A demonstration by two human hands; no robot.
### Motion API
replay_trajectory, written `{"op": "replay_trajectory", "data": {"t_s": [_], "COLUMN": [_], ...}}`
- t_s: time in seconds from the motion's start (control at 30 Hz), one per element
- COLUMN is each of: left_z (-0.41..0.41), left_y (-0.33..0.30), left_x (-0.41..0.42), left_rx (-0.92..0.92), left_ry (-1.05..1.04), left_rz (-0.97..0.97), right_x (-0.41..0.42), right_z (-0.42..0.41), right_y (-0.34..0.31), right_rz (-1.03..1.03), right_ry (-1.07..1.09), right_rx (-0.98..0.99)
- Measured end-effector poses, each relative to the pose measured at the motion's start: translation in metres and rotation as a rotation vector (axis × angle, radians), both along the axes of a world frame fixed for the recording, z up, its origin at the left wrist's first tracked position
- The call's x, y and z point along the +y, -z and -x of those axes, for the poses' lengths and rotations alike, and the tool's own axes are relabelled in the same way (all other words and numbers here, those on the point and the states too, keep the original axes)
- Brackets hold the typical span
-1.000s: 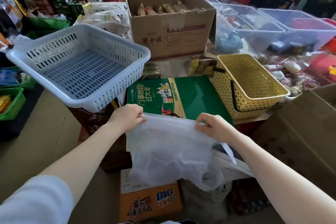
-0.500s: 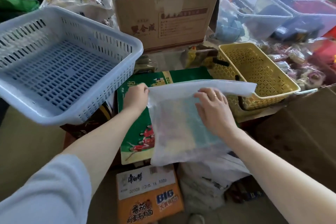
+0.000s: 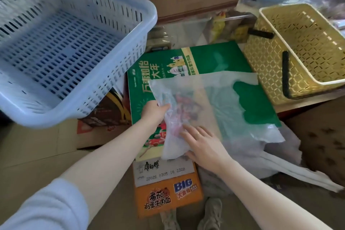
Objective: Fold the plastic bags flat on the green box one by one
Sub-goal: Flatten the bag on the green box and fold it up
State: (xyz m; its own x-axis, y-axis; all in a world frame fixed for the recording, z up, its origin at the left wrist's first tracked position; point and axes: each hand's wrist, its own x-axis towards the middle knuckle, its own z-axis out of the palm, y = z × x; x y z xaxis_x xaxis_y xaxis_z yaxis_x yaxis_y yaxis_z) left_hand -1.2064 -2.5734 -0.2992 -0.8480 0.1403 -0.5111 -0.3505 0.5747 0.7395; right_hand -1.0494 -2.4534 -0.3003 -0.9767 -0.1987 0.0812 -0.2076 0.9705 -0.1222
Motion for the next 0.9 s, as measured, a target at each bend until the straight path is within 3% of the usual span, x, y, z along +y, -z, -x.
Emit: {"op": "replay_trajectory", "data": {"t_s": [0.07, 0.17, 0.27, 0.33, 0.4, 0.5, 0.63, 0.73, 0.9], "left_z": [-0.001, 0.013, 0.022, 0.013, -0.006, -0.043, -0.07, -0.069, -0.068], "left_y": [0.006, 0.01, 0.006, -0.002, -0.009, -0.008, 0.008, 0.017, 0.019], "left_x": [-0.004, -0.007, -0.006, -0.004, -0.01, -0.033, -0.06, -0.06, -0.066], "left_rx": [0.031, 0.095, 0.19, 0.126, 0.165, 0.463, 0.784, 0.932, 0.983], "left_ry": [0.083, 0.018, -0.067, -0.095, -0.006, 0.313, 0.693, 0.665, 0.638], "left_rz": [0.006, -0.04, -0.026, -0.108, -0.126, -0.004, 0.175, 0.201, 0.234], "right_x": [-0.005, -0.005, -0.006, -0.007, -0.006, 0.002, 0.02, 0.027, 0.034], "right_z": [0.004, 0.008, 0.017, 0.022, 0.021, 0.006, -0.011, -0.008, 0.002], "right_y": [0.006, 0.007, 0.002, 0.003, 0.003, 0.0, 0.005, 0.008, 0.0], "right_rz": [0.018, 0.022, 0.05, 0.072, 0.132, 0.154, 0.061, 0.045, -0.016], "right_ry": [-0.016, -0.012, 0.076, 0.136, 0.157, 0.156, 0.222, 0.263, 0.372], "right_rx": [0.095, 0.185, 0.179, 0.148, 0.105, 0.015, 0.059, 0.168, 0.245]}}
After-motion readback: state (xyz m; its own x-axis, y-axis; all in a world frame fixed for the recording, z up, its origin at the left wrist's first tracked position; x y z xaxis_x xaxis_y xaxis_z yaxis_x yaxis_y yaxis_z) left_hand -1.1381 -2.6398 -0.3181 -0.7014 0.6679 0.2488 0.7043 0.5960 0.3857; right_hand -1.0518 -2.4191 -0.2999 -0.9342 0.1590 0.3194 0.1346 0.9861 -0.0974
